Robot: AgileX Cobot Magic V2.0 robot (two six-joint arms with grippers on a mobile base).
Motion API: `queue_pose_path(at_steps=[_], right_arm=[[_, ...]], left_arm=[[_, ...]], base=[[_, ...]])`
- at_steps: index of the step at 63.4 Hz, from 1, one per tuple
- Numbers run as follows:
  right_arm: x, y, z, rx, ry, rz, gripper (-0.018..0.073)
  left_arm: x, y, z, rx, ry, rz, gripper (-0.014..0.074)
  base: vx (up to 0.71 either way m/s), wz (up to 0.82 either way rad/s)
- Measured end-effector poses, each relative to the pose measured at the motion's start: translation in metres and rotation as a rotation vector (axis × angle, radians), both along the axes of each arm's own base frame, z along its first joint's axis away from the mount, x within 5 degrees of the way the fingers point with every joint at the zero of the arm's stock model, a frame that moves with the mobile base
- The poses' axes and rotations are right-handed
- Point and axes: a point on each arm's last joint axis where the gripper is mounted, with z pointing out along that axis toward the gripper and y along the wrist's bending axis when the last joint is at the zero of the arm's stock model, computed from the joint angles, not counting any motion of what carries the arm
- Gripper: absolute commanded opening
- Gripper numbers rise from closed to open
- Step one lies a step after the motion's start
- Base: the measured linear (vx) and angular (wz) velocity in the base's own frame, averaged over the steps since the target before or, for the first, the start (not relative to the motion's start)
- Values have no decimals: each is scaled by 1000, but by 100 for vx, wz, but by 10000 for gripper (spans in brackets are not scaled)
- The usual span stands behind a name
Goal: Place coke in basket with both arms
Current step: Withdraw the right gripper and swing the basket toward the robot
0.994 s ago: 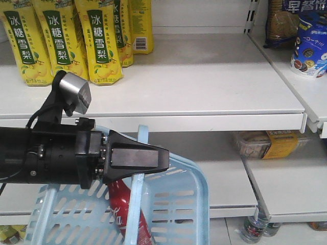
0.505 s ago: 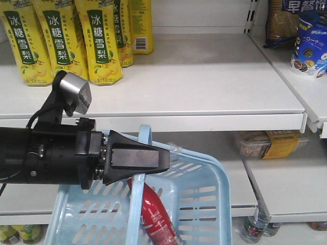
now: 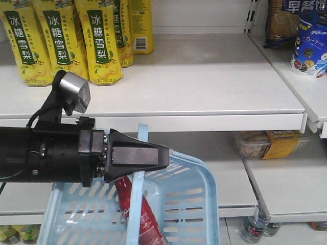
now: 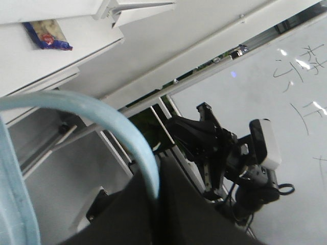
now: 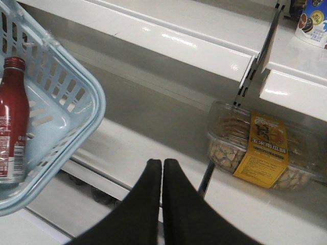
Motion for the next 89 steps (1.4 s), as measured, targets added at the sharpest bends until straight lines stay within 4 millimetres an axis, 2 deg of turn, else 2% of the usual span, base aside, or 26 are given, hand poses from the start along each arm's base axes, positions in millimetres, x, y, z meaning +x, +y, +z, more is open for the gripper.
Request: queue_pose_path(at_steps=[25,46,58,78,89], right_arm=[[0,0,0,0,0,0,-5],[0,0,0,0,0,0,-5],[0,0,0,0,0,0,-5],[0,0,0,0,0,0,-5],[0,0,0,0,0,0,-5]], left_arm=[[20,6,-14,184,-294,167,-6],[24,7,-15,283,-532,211,-6],[10,17,-17,333,-586,292,-6],[-26,58,-39,480,-625,493,-6],[-44,71,-45,483,-640,536,-6]], base=[[0,0],[0,0],[0,0],[0,0],[0,0]])
